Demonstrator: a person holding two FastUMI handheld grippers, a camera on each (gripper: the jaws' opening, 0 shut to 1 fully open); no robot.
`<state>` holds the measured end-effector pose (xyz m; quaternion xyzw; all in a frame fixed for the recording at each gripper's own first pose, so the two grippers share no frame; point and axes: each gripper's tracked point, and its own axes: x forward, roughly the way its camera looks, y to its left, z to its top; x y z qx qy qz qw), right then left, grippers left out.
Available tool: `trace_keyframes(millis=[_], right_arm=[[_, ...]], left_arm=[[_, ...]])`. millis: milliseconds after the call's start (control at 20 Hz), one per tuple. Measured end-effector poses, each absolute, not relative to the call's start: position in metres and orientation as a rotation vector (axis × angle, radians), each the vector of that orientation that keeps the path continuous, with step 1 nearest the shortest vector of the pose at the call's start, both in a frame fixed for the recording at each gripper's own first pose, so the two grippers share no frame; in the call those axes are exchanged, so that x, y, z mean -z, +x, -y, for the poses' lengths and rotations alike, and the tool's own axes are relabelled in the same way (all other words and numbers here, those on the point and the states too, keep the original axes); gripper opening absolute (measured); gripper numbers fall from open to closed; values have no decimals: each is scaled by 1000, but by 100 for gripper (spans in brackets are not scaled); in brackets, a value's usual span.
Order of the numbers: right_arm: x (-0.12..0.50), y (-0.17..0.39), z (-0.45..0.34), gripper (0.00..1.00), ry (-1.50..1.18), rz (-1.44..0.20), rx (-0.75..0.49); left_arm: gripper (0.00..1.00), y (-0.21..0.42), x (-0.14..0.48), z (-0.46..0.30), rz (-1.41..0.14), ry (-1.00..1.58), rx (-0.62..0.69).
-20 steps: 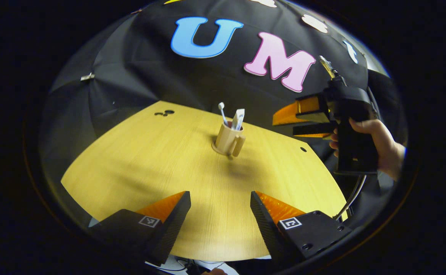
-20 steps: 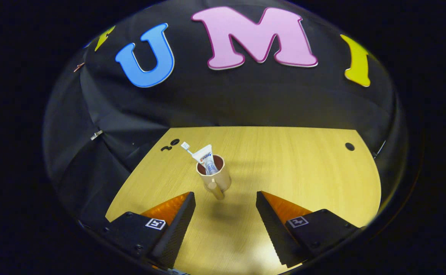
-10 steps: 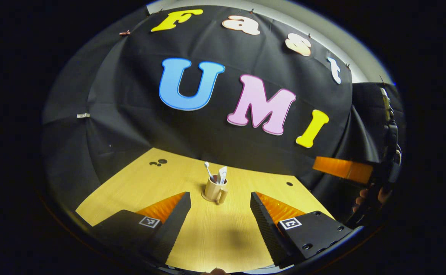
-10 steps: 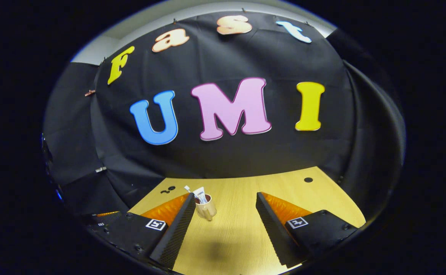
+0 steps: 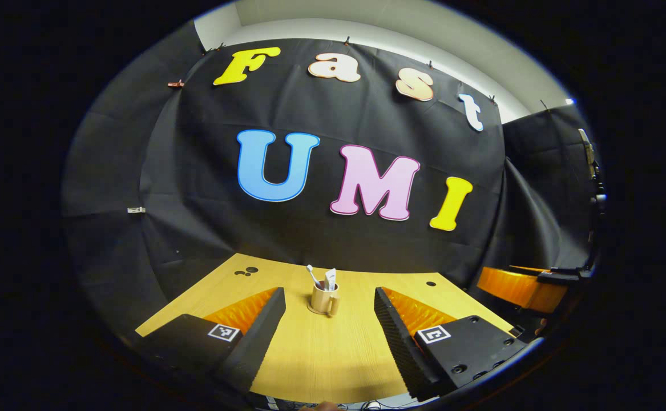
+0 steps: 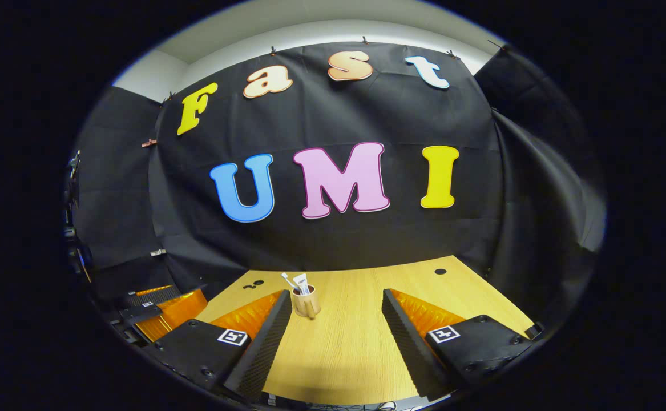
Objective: Put the toothbrush and toothpaste on the desktop into the cup, then pick up the cup and place it on the coaster on the desktop.
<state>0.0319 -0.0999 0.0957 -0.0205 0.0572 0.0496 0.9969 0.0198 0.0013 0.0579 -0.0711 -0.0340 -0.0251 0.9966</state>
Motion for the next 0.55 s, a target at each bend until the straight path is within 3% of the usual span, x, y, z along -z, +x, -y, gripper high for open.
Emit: trace_keyframes(millis=[550], right_arm=[[-95,18,97,98,-7,-120,-117]], left_arm=[[97,1,-55,6,65,-124,77]])
